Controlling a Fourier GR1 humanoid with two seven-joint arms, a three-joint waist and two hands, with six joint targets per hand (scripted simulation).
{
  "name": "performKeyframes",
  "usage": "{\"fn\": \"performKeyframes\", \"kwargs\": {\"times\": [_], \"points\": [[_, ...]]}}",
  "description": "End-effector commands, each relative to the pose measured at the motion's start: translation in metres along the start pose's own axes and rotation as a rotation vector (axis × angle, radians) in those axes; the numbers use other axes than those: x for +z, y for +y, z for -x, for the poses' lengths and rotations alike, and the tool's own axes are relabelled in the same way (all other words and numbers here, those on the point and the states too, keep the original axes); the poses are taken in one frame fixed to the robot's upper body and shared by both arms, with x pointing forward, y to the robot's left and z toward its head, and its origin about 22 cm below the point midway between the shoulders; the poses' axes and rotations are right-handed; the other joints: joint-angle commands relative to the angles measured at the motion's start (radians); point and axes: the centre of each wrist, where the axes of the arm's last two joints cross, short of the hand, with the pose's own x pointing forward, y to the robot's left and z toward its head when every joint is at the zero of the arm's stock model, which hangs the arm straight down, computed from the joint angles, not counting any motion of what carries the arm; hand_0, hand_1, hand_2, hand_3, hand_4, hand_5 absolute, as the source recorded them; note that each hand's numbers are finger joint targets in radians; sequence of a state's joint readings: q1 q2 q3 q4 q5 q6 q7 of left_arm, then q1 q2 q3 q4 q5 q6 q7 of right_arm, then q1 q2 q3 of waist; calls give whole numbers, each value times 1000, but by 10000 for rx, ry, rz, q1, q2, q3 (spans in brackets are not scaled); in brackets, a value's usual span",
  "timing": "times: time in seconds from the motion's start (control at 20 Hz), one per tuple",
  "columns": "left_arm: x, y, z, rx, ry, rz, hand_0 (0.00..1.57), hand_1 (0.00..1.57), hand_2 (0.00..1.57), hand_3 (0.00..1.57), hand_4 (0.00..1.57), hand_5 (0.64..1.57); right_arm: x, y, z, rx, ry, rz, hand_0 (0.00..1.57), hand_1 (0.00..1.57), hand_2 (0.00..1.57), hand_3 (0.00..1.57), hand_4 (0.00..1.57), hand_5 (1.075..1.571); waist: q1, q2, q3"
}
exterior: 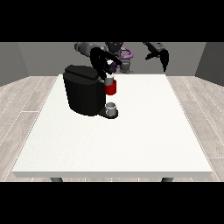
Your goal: Insert the coffee pod into the coffee machine and close the lid
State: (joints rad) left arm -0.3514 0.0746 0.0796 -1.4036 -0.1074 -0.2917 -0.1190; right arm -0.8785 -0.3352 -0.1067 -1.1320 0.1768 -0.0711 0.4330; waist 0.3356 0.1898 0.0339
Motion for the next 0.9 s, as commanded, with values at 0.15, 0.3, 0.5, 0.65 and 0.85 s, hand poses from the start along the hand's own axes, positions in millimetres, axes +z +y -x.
{"fn": "performKeyframes", "kwargs": {"times": [0.15,0.3,0.5,0.65,0.85], "points": [[-25,-10,-21,-106,-853,604,0,0,0,0,426,1571,12,20,-86,55,-3138,-575,0,0,0,0,0,1571,1661,615,-343],[-27,-7,-22,-128,-879,874,0,0,0,0,362,1571,15,5,-87,-46,-3217,-478,0,0,0,0,0,1571,1899,786,-327],[-37,-14,-29,-53,-1135,1181,0,0,0,0,215,1571,18,-6,-93,144,-3255,-200,0,0,0,0,0,1571,2270,1199,-331],[-47,-20,-42,-346,-1471,1709,0,0,0,0,312,1571,19,-23,-102,-130,-3285,393,0,0,0,0,0,1571,2797,1567,-321],[-60,-28,-59,-480,-1867,1808,0,0,0,0,297,1571,21,-12,-120,-690,-4119,93,0,0,0,0,0,1571,2812,1979,-336]]}}
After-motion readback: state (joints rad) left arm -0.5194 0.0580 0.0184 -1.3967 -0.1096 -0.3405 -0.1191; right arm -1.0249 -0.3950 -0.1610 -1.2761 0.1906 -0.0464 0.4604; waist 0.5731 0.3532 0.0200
